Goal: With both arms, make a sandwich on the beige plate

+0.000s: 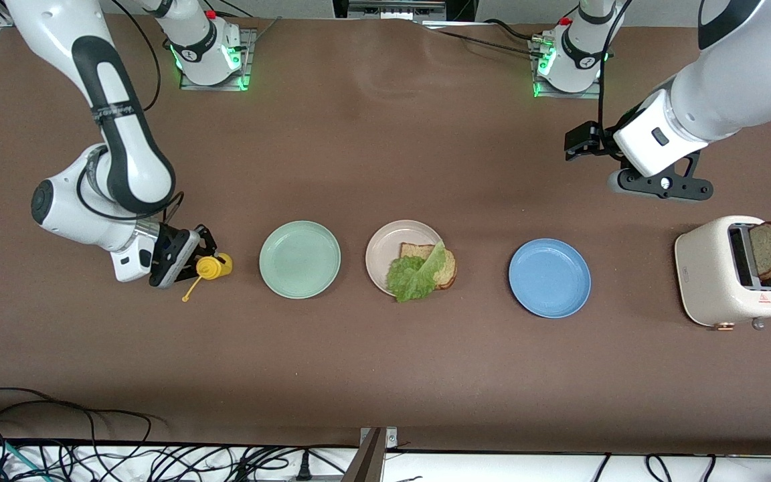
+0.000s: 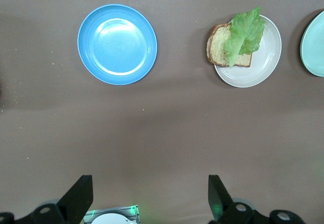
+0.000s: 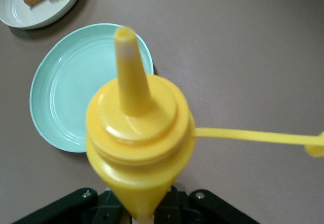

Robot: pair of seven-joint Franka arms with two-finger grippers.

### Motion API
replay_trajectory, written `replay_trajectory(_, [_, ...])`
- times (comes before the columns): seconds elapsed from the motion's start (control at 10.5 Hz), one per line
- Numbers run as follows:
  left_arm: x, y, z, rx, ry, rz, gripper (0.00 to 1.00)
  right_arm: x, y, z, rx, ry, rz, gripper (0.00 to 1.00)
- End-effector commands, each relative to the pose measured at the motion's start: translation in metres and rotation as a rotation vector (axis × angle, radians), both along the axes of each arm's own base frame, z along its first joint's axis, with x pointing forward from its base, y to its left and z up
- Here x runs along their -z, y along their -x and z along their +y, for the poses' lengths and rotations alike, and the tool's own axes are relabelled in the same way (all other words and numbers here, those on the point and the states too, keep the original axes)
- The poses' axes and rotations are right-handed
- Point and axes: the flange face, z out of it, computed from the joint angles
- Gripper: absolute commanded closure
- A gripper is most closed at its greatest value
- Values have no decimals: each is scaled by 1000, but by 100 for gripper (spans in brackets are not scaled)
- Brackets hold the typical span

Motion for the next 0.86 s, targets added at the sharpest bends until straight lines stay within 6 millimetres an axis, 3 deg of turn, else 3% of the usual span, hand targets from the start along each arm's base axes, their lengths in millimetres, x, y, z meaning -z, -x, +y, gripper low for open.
replay_trajectory(0.0, [-10, 3, 5, -23, 12, 0, 0, 17, 0, 0, -20, -79, -52, 100])
replay_trajectory(0.48, [-9, 1, 7, -23, 2, -3, 0, 32, 1, -1, -14, -100, -48, 100])
replay_trajectory(0.76, [-9, 3, 3, -16, 2, -4, 0, 36, 2, 1, -16, -100, -42, 91])
